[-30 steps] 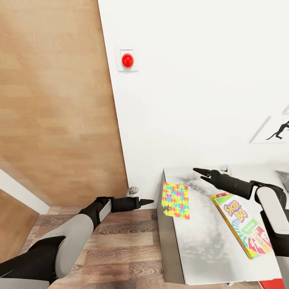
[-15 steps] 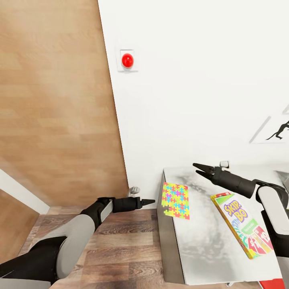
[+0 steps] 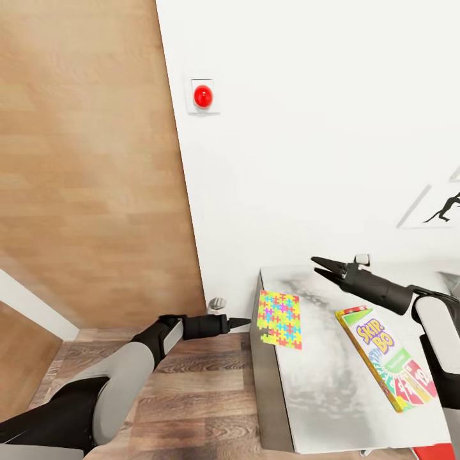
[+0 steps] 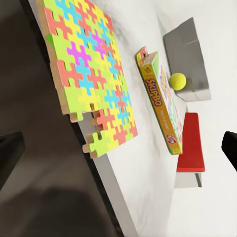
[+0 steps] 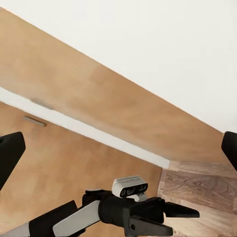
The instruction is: Put all the toys in the child's room - the three board games (two on the bed and one on the table), the two jigsaw puzzles on the table, and the tennis ball on the table - inside the toy box on the table in the child's room.
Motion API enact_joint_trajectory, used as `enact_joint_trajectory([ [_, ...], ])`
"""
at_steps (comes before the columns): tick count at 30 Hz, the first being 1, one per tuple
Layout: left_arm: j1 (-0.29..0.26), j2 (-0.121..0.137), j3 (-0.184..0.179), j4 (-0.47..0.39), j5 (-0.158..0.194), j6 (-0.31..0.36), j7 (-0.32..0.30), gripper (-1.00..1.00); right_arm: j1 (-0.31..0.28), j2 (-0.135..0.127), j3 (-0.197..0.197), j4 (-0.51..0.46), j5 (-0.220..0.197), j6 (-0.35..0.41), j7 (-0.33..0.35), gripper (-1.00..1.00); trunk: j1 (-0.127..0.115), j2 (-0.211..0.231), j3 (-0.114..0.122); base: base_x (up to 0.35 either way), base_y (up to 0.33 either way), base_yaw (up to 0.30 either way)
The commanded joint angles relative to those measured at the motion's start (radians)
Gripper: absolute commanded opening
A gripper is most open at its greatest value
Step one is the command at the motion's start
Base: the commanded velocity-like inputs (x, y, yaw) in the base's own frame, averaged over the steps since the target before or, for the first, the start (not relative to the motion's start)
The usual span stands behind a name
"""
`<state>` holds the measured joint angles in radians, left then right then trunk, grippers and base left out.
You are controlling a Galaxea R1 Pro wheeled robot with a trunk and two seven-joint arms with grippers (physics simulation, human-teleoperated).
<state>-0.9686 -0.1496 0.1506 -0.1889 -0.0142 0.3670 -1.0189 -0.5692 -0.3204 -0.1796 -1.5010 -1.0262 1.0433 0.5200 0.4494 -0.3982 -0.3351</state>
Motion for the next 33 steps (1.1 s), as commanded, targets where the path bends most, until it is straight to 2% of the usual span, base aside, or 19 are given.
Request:
enact_joint_trajectory([
  [1,0.000,0.000,0.006,0.000,-0.001,0.010,-0.003,1.00,-0.001,0.000,-0.007,-0.002,0.008,0.004,0.016,1.00,0.001,-0.002,-0.002,0.000,0.000,0.000],
  [5,0.000,-0.001,0.006,0.000,-0.001,0.010,-0.003,1.00,0.000,0.000,-0.026,-0.047,0.007,0.004,0.082,1.00,0.001,-0.002,-0.002,0.000,0.000,0.000],
  [11,0.001,-0.001,0.006,0.000,-0.001,0.009,-0.003,1.00,0.000,0.000,-0.031,-0.071,0.006,0.004,0.140,1.00,0.001,-0.002,-0.002,0.000,0.000,0.000],
  [33,0.001,-0.009,0.008,0.002,0.000,0.010,-0.001,1.00,0.000,0.000,-0.031,-0.076,0.010,0.004,0.163,1.00,0.001,-0.002,-0.014,0.000,0.000,0.000],
])
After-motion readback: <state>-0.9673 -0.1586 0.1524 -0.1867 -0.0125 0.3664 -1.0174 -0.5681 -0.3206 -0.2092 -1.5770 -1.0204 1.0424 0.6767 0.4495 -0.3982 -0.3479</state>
